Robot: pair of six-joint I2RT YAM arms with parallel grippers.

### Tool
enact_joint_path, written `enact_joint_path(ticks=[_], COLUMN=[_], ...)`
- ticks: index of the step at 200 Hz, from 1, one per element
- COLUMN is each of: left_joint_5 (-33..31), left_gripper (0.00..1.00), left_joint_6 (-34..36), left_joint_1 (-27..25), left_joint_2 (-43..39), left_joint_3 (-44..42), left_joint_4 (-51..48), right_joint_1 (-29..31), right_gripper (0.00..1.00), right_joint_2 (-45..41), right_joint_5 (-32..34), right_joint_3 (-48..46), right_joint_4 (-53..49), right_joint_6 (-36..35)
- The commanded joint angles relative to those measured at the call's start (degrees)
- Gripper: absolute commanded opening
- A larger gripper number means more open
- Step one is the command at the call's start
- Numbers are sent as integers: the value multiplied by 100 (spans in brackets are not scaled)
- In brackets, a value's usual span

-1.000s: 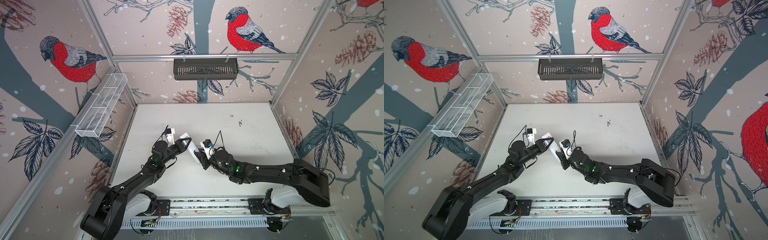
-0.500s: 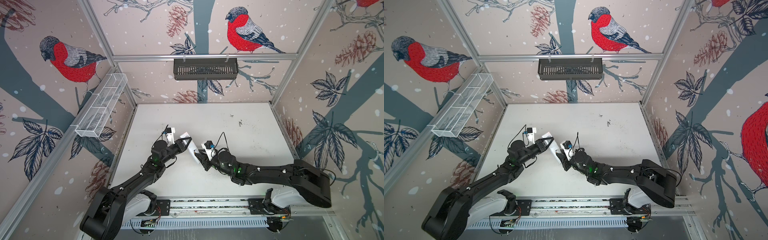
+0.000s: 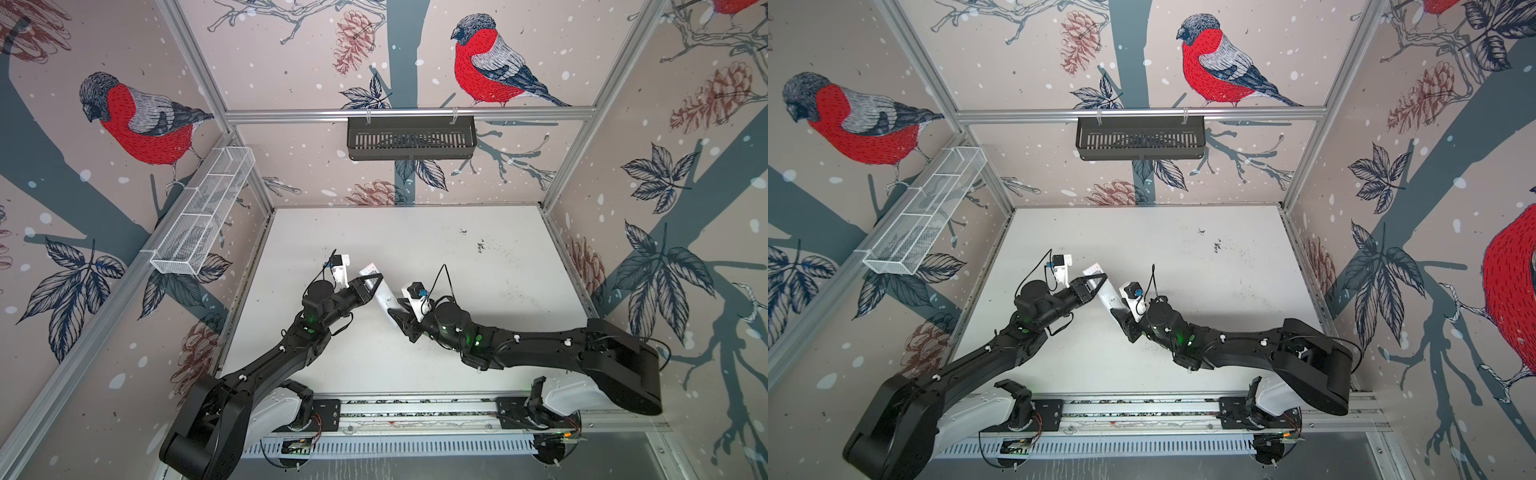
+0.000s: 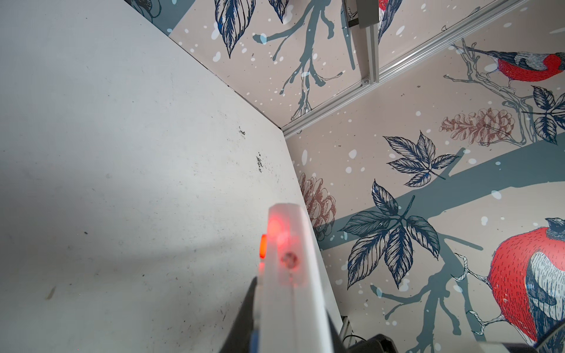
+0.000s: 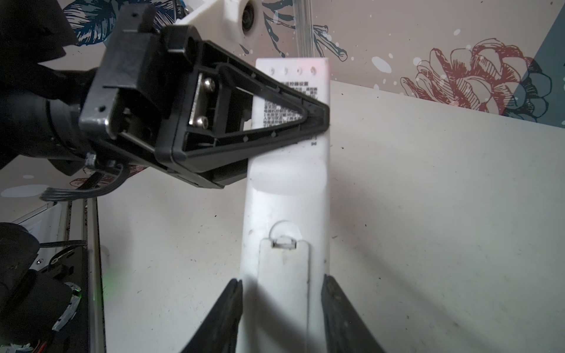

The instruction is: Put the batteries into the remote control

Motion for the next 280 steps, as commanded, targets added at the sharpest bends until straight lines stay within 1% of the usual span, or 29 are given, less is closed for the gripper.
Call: enact_joint_path(ticks=[1,25,46,56,70,104,129,141,158,188,191,212,233,246,255,270,280], left_joint_5=[108,194,389,533,786,1503,1894,1983,2074,2217,2231,2305,2351,2357,2369,2369,2374], left_gripper=[0,0,0,0,0,0,0,0,0,0,0,0,0,0,0,0,0], left_joint_6=[-27,49,164,216,309,340,222,235,304,504,520,602,657,683,711,771,791], left_joint_1=[4,16,39,51,50,50,55,42,27,-11,-18,-29,-29,-29,-37,-33,-39], left_joint_2=[-6,14,52,94,190,459,616,630,604,525,516,474,428,383,347,300,273], left_joint_3=[58,66,81,111,186,242,241,243,269,355,360,383,388,390,383,399,408], left_joint_4=[414,424,454,507,512,1047,1496,1557,1537,1338,1329,1243,1181,1141,1114,1028,980], right_joint_1=[2,-90,-283,-404,-658,-1213,-1489,-1637,-1762,-1920,-1925,-1938,-1944,-1945,-1945,-1945,-1946], right_gripper=[47,51,57,63,71,83,89,91,92,93,92,92,88,81,74,57,51], right_joint_2=[-104,-377,-782,-948,-1179,-1353,-1335,-1294,-1198,-1008,-869,-624,-412,-247,-139,30,120], right_joint_5=[-58,-230,-657,-977,-1609,-2687,-3307,-3724,-4080,-4623,-4679,-4989,-5158,-5242,-5325,-5348,-5363], right_joint_3=[41,-31,-194,-261,-319,-302,-351,-418,-477,-466,-461,-351,-278,-230,-189,-129,-113], right_joint_4=[-105,-215,-251,-314,-399,-867,-961,-841,-652,-306,-264,-10,280,416,481,551,601], right_joint_6=[-76,36,199,271,403,717,840,929,1074,1334,1363,1534,1716,1805,1853,1924,1964])
